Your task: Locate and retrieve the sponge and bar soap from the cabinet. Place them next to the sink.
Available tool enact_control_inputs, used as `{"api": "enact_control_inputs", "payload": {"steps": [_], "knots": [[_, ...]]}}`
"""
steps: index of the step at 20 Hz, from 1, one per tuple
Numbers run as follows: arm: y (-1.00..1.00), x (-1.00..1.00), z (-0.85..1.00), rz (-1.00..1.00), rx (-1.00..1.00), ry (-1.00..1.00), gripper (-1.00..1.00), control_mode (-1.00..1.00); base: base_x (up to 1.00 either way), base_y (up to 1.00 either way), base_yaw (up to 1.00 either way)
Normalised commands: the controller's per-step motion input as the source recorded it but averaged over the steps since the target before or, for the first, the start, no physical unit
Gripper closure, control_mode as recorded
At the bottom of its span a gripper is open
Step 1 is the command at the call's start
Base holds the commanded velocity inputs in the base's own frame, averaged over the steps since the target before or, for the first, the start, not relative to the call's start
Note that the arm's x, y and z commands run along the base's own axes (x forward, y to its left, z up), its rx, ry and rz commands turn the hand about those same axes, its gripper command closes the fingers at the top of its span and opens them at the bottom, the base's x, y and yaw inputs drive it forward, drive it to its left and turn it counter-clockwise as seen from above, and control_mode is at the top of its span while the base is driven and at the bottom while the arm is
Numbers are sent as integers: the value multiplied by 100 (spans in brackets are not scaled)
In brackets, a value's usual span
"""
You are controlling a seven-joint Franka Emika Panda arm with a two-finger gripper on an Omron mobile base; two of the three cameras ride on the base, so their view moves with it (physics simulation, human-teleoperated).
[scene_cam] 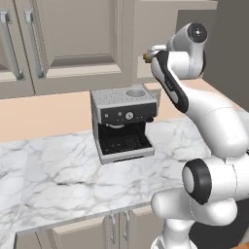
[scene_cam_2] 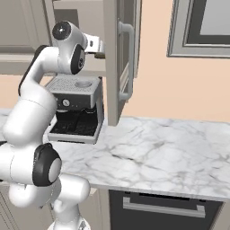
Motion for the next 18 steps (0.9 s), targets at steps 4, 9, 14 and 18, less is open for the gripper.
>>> {"api": "enact_control_inputs", "payload": {"steps": [4, 9, 14, 18], "knots": [[6, 35, 0, 0, -2, 0, -100, -100, 0, 0, 0], [3, 38, 0, 0, -5, 6, -100, -100, 0, 0, 0], [0, 39, 0, 0, -6, 9, -100, -100, 0, 0, 0], [0, 43, 0, 0, -3, 8, -100, -100, 0, 0, 0]]}}
